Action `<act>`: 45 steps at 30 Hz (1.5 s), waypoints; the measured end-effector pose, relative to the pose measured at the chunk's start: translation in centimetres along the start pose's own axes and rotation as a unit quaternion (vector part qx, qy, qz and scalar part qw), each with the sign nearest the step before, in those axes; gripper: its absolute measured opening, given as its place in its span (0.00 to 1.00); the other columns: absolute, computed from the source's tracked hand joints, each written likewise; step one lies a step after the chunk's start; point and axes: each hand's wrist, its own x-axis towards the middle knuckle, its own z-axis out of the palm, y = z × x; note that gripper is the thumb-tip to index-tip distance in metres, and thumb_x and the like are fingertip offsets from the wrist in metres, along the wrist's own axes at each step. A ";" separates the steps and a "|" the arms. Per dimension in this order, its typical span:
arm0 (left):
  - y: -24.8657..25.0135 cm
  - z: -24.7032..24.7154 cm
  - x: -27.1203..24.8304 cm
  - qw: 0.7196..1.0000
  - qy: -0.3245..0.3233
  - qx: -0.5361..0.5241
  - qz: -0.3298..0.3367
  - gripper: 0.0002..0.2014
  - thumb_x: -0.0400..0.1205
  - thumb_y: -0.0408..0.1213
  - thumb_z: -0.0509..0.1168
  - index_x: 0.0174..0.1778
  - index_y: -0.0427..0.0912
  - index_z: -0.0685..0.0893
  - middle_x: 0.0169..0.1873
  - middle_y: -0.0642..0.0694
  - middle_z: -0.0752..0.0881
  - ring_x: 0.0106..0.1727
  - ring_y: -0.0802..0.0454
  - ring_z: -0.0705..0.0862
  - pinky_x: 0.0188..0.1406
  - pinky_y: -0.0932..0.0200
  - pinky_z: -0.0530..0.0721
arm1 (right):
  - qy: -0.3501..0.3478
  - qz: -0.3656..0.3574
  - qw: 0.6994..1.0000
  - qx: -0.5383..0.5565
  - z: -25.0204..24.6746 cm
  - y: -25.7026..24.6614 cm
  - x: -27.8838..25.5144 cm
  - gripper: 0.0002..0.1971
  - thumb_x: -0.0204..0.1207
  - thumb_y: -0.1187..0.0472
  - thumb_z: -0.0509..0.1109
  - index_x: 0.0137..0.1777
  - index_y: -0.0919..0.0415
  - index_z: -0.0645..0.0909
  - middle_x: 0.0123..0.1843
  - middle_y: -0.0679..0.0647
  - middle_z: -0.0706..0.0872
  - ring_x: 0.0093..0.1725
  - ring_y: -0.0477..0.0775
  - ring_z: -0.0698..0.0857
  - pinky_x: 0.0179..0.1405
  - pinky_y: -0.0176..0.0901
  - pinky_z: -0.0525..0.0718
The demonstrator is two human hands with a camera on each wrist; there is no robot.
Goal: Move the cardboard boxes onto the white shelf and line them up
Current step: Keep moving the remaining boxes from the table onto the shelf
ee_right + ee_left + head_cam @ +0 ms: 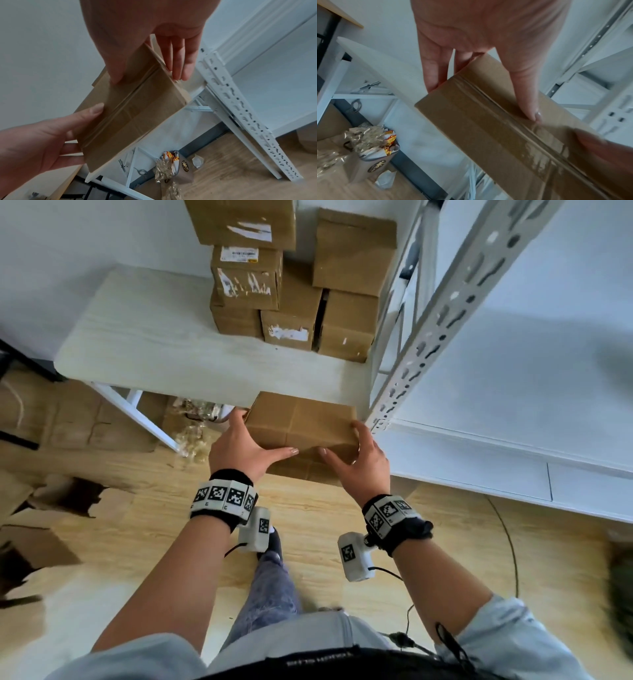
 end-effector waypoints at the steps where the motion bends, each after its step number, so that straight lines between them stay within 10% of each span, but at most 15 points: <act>1: 0.4 0.5 -1.6 1.000 0.006 0.000 -0.003 0.54 0.59 0.69 0.80 0.74 0.46 0.65 0.61 0.44 0.85 0.60 0.39 0.85 0.55 0.49 0.83 | 0.010 0.005 1.000 0.003 -0.7 0.7 -1.1 0.42 0.69 0.30 0.72 0.78 0.52 0.68 0.65 0.53 0.86 0.61 0.55 0.85 0.60 0.51 0.84; 11: 8.0 6.4 -15.1 0.989 0.010 -0.059 0.132 0.39 0.68 0.67 0.75 0.66 0.47 0.69 0.49 0.53 0.81 0.48 0.48 0.82 0.45 0.55 0.80 | 0.174 0.097 0.975 0.100 -13.5 8.5 -9.5 0.28 0.77 0.38 0.70 0.68 0.57 0.72 0.57 0.61 0.89 0.57 0.62 0.87 0.56 0.54 0.84; 20: 19.6 10.6 -20.9 0.945 -0.113 -0.017 0.305 0.58 0.66 0.63 0.79 0.86 0.51 0.52 0.76 0.45 0.68 0.74 0.45 0.73 0.72 0.51 0.73 | 0.330 0.199 0.908 0.165 -27.0 15.1 -12.3 0.16 0.84 0.45 0.63 0.57 0.58 0.80 0.53 0.58 0.91 0.51 0.62 0.88 0.53 0.52 0.83; 31: 32.7 18.4 -16.7 0.868 -0.090 -0.028 0.487 0.43 0.66 0.46 0.83 0.76 0.44 0.73 0.64 0.43 0.78 0.67 0.46 0.75 0.70 0.47 0.77 | 0.397 0.274 0.859 0.171 -35.3 22.2 -8.0 0.17 0.86 0.47 0.61 0.60 0.59 0.84 0.58 0.56 0.89 0.58 0.59 0.85 0.55 0.45 0.76; 39: 45.9 24.3 -13.3 0.780 -0.235 -0.015 0.580 0.54 0.63 0.51 0.76 0.82 0.74 0.52 0.82 0.47 0.52 0.74 0.40 0.73 0.73 0.42 0.78 | 0.413 0.326 0.836 0.157 -40.7 29.1 -2.7 0.21 0.89 0.48 0.54 0.56 0.61 0.83 0.49 0.54 0.84 0.49 0.55 0.79 0.50 0.45 0.72; 45: 54.5 28.4 -12.6 0.741 -0.217 0.063 0.632 0.51 0.66 0.60 0.72 0.82 0.75 0.51 0.79 0.44 0.66 0.73 0.39 0.68 0.76 0.42 0.67 | 0.451 0.342 0.803 0.187 -45.0 33.4 -0.2 0.22 0.89 0.47 0.52 0.48 0.61 0.81 0.45 0.52 0.84 0.46 0.54 0.80 0.49 0.45 0.71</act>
